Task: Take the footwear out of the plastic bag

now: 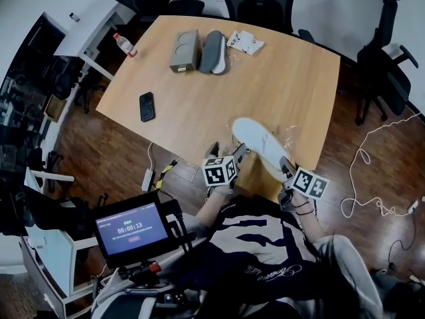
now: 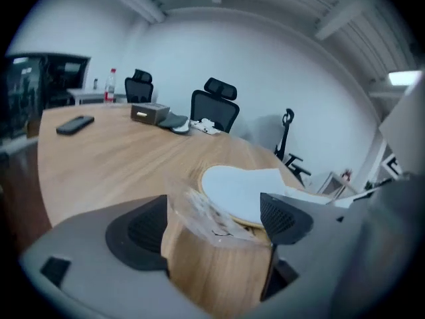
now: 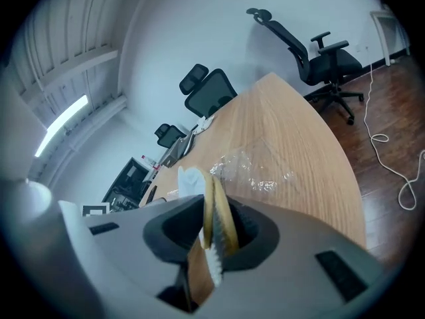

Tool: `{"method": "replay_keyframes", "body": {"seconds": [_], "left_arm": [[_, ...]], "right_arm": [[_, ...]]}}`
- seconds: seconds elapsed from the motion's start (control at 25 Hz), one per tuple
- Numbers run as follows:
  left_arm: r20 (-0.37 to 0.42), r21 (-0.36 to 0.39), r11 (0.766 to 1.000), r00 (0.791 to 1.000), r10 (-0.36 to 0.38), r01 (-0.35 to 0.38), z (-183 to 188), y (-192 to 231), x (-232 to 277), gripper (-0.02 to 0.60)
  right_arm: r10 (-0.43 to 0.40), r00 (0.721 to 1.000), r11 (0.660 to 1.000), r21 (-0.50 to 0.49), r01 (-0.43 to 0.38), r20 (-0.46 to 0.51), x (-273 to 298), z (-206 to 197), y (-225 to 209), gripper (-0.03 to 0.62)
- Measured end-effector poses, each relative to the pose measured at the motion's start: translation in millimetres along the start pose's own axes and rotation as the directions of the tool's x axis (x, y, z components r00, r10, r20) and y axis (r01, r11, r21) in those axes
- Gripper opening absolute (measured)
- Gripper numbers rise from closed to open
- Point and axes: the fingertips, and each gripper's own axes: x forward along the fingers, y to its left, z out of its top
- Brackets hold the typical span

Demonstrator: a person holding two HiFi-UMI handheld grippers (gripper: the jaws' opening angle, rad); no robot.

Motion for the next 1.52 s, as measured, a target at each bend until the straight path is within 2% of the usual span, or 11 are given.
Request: {"method": "replay_keyframes", "body": {"seconds": [0.12, 0.24, 0.32, 0.52, 0.64, 0.72, 0.8, 1.0, 1.24, 1.4, 1.52], "left_arm": [[0.032, 0.068, 0.995, 0.997, 0.074, -0.076, 7, 19, -16, 0.430], [0.060, -0.004, 1.000, 0.998, 0.030, -0.030, 9, 20, -27, 0.428], [0.068, -0.019, 1.000, 0.998, -0.008, 0.009, 6, 13, -33, 0.428], [0.103, -0.024, 0.996, 0.991, -0.085, 0.087, 10, -2, -51, 0.426], [0.120, -0.010, 0.991, 0.984, -0.129, 0.131, 12, -9, -61, 0.425], [0.122, 0.005, 0.986, 0.978, -0.167, 0.167, 12, -16, -68, 0.423], [0.123, 0.023, 0.978, 0.970, -0.209, 0.208, 11, -26, -76, 0.414], [0.142, 0.050, 0.950, 0.939, -0.313, 0.309, 3, -55, -99, 0.309], [0.155, 0.028, 0.921, 0.908, -0.389, 0.389, -8, -85, -129, 0.154], [0.136, 0.056, 0.907, 0.897, -0.421, 0.418, -25, -105, -142, 0.006], [0.134, 0.060, 0.906, 0.896, -0.423, 0.418, -39, -116, -150, 0.003]], "right_arm": [[-0.013, 1.000, 1.000, -0.010, 0.013, 0.011, 2, -4, -3, 0.074], [-0.021, 1.000, 0.997, -0.069, 0.022, 0.005, 4, -10, -4, 0.097], [-0.065, 0.998, 0.982, -0.175, 0.063, -0.002, 5, -15, -5, 0.137], [-0.243, 0.968, 0.884, -0.398, 0.244, 0.054, -7, -16, -6, 0.248], [-0.305, 0.940, 0.826, -0.449, 0.340, 0.152, -23, -8, -5, 0.250], [-0.301, 0.932, 0.810, -0.461, 0.361, 0.201, -32, -4, 3, 0.250], [-0.266, 0.936, 0.824, -0.450, 0.344, 0.229, -41, -3, 17, 0.250], [-0.126, 0.959, 0.872, -0.432, 0.230, 0.256, -65, -18, 60, 0.249], [0.014, 0.974, 0.882, -0.462, 0.094, 0.224, -92, -41, 102, 0.231], [0.047, 0.973, 0.890, -0.451, 0.061, 0.225, -112, -53, 104, 0.136], [0.070, 0.975, 0.887, -0.461, 0.035, 0.209, -124, -67, 101, 0.094]]}}
